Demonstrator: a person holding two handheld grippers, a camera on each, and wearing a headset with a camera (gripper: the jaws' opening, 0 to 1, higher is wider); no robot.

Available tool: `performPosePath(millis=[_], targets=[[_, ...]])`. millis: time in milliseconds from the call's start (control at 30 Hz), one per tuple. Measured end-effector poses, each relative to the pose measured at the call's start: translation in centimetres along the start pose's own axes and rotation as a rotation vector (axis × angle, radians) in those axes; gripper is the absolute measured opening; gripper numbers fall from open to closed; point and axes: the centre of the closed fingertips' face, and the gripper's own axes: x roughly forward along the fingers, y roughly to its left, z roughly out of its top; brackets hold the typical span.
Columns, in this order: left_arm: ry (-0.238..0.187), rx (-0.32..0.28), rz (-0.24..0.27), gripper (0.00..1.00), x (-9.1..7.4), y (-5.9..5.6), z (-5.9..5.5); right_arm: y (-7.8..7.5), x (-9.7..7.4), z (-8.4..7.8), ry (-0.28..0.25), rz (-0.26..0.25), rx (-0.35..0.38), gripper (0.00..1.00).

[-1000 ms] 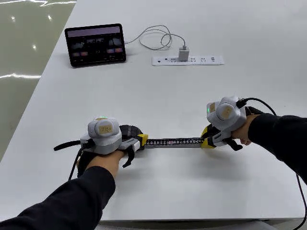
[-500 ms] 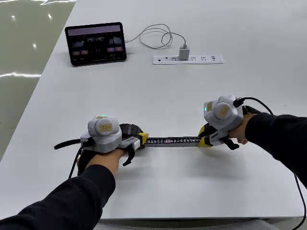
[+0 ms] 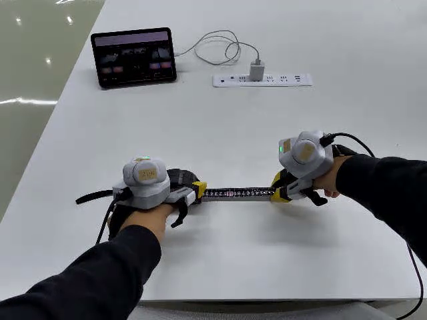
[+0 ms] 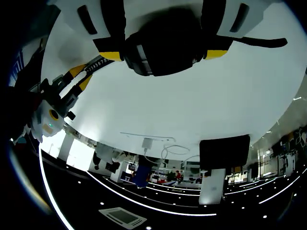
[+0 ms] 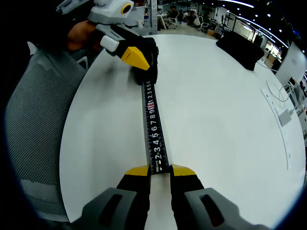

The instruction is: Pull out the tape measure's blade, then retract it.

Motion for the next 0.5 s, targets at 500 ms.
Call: performPosePath(millis=[500], targets=[[0.001,0.000,0.000,0.59,0.10,0.02,0.02,0.19,0.39,0.73,-0.009,0.001,0.000,0.11]])
